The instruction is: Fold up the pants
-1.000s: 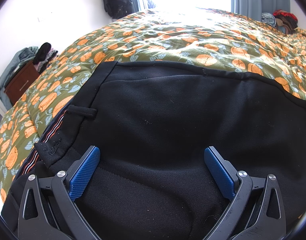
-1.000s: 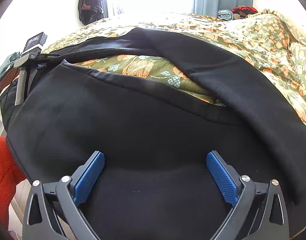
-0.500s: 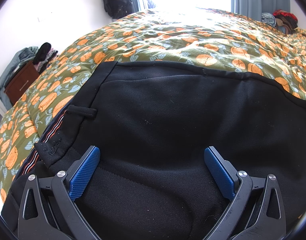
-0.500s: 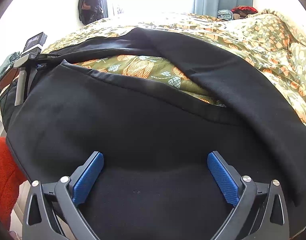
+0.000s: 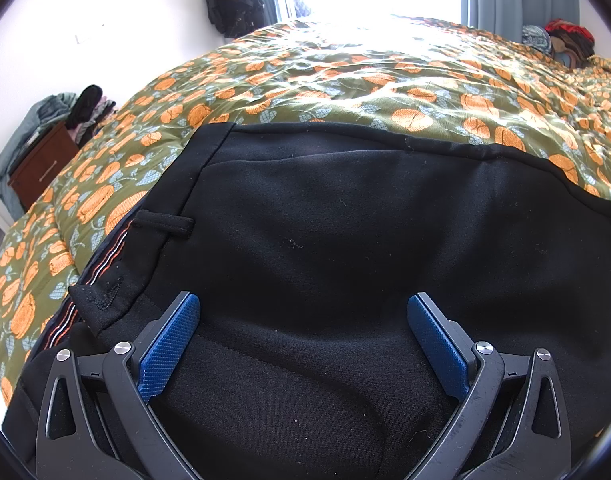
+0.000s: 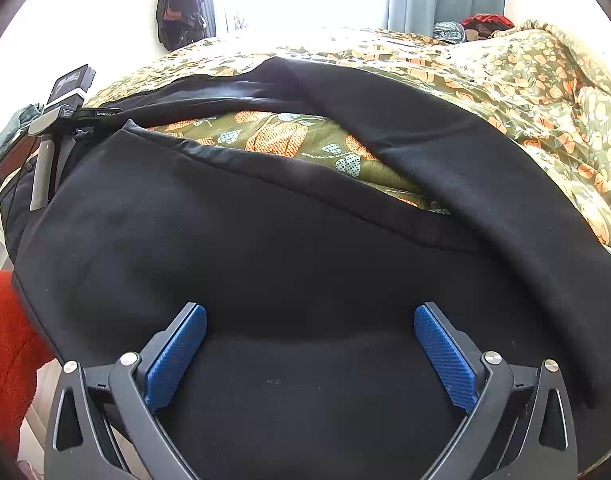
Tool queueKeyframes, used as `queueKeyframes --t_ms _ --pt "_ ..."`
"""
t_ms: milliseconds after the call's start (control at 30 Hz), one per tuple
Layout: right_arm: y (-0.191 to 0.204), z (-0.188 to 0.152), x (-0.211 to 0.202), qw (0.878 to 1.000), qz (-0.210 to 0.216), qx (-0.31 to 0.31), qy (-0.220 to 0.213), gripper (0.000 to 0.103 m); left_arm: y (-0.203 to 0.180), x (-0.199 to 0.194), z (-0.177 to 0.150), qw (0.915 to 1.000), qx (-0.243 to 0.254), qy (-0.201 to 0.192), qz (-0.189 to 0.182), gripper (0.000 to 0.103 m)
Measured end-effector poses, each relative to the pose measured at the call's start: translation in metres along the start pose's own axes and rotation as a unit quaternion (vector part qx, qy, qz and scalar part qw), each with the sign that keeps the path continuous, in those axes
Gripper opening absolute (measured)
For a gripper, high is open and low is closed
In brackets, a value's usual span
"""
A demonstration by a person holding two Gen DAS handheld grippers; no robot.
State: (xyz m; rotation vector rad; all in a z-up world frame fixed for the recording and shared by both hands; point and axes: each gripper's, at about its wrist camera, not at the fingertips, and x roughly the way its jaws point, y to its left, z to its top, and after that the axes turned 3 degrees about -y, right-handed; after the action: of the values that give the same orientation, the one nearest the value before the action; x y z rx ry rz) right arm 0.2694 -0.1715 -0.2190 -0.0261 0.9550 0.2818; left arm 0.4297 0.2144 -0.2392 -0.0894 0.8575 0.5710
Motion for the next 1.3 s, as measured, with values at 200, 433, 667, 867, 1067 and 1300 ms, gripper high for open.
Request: queueKeyframes --t_ms 200,433,667,867,1067,1300 --pt "0.0003 -0.0001 0.0001 1.000 0.000 0.000 -0.001 0.102 0.0001 0.0000 0.0000 1.0000 0.000 0.000 0.000 0.103" --pt "0.0005 -0.0010 -0.0010 1.000 0.004 -0.004 -0.005 0.103 0.0001 0.0000 0.0000 1.0000 0.000 0.000 0.000 0.103" --pt "0.0010 -0.0029 -0.0021 1.000 0.006 -0.005 -0.007 0.103 0.0001 0.0000 0.0000 1.0000 0.000 0.000 0.000 0.103" --pt "0.0004 -0.0035 -0.0023 1.000 0.007 -0.006 -0.007 0.103 0.0002 0.0001 0.0000 1.0000 0.000 0.000 0.000 0.103" --pt "0.0009 -0.0038 -0.0024 1.000 0.007 -0.007 -0.008 0.103 0.0001 0.0000 0.0000 1.0000 0.000 0.000 0.000 0.103" --pt "0.0008 -0.0037 -0.0025 1.000 0.007 -0.006 -0.008 0.103 0.0001 -0.0001 0.0000 1.0000 0.000 0.000 0.000 0.103"
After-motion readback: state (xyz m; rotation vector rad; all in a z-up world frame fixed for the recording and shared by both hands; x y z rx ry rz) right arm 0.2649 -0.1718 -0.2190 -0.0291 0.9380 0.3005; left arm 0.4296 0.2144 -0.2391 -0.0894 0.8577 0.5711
